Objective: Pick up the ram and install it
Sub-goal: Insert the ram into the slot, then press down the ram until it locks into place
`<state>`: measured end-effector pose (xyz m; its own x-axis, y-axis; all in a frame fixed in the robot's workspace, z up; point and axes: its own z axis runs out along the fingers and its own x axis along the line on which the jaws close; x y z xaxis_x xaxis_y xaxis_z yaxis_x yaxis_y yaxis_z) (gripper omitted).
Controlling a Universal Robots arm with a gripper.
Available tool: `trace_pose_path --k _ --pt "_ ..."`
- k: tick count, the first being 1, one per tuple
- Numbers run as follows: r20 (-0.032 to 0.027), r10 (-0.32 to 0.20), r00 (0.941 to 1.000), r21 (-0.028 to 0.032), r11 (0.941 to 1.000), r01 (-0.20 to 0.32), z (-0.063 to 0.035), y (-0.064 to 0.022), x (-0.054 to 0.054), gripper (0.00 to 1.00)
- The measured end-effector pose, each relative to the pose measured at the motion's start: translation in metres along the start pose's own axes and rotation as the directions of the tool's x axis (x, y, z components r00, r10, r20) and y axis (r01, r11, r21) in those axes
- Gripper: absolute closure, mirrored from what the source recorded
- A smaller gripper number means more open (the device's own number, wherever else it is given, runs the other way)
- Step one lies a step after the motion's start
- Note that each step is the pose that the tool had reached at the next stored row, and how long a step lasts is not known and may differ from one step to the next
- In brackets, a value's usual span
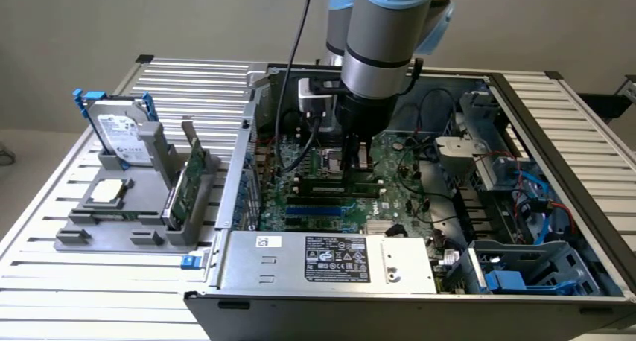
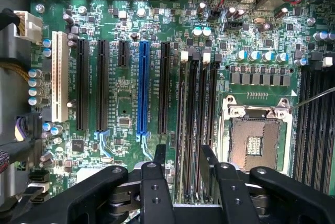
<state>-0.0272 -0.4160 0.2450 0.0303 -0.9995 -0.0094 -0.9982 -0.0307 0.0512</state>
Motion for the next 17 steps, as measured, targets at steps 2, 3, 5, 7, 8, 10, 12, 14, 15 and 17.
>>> trace_pose_path --k 2,3,5,7,8,10,12,14,15,17 --pt "0.0009 0.0 1.0 0.0 1.0 0.0 0.0 0.0 0.0003 0.6" --pt "0.0011 0.0 1.0 0.0 1.0 0.0 0.0 0.0 0.0003 0.6" --pt "0.0013 0.0 1.0 0.0001 1.0 0.0 0.0 0.0 0.0004 0.6" --pt "0.0016 0.0 1.0 0.0001 1.0 0.0 0.0 0.0 0.0005 0.6" --pt "0.0018 0.0 1.0 0.0 1.0 0.0 0.0 0.0 0.0006 0.6" --pt "0.0021 0.0 1.0 0.0001 1.0 0.0 0.0 0.0 0.0007 0.6" --pt "0.0024 0.0 1.0 0.0001 1.0 0.0 0.0 0.0 0.0007 0.62" --pt "0.0027 0.0 1.0 0.0001 1.0 0.0 0.0 0.0 0.0008 0.69" --pt "0.0028 0.0 1.0 0.0001 1.0 0.0 0.0 0.0 0.0008 0.75" --pt "0.0028 0.0 1.0 0.0001 1.0 0.0 0.0 0.0 0.0008 0.81"
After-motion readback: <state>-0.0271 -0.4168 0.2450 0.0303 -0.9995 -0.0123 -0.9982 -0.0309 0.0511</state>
